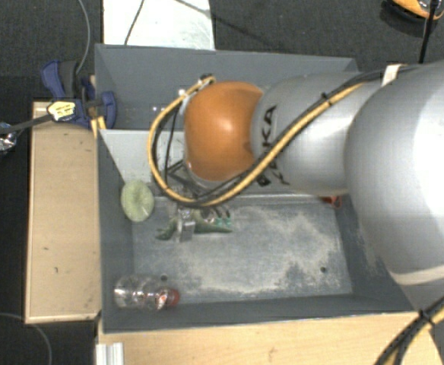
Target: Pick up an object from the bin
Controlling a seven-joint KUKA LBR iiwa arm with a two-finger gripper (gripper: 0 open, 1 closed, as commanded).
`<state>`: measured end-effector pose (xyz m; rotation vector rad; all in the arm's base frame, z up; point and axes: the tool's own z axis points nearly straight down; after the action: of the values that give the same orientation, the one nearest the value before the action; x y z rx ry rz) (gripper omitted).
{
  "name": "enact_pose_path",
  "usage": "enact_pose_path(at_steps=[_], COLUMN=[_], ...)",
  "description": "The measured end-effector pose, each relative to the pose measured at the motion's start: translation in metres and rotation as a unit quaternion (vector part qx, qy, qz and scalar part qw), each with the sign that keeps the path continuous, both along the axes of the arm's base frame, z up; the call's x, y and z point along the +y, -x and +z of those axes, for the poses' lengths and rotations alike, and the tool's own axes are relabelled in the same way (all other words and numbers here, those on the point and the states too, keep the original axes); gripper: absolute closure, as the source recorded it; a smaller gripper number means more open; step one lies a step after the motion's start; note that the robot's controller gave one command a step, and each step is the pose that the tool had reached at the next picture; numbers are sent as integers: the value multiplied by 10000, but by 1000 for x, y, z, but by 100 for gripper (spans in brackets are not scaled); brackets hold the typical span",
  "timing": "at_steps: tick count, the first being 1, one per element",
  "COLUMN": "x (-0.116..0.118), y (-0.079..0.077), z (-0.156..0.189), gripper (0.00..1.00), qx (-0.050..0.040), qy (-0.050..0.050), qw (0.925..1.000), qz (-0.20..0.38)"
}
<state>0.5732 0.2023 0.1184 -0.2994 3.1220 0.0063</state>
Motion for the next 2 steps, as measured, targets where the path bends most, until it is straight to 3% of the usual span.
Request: enact_pose_path(at_steps=[1, 2], x=[-13, -13], y=[-8, -8], z=[-47, -47], gripper=[100, 100], qx=[-56, -56], qy=[-30, -30], qw=[10000, 10000], qz=[55, 44])
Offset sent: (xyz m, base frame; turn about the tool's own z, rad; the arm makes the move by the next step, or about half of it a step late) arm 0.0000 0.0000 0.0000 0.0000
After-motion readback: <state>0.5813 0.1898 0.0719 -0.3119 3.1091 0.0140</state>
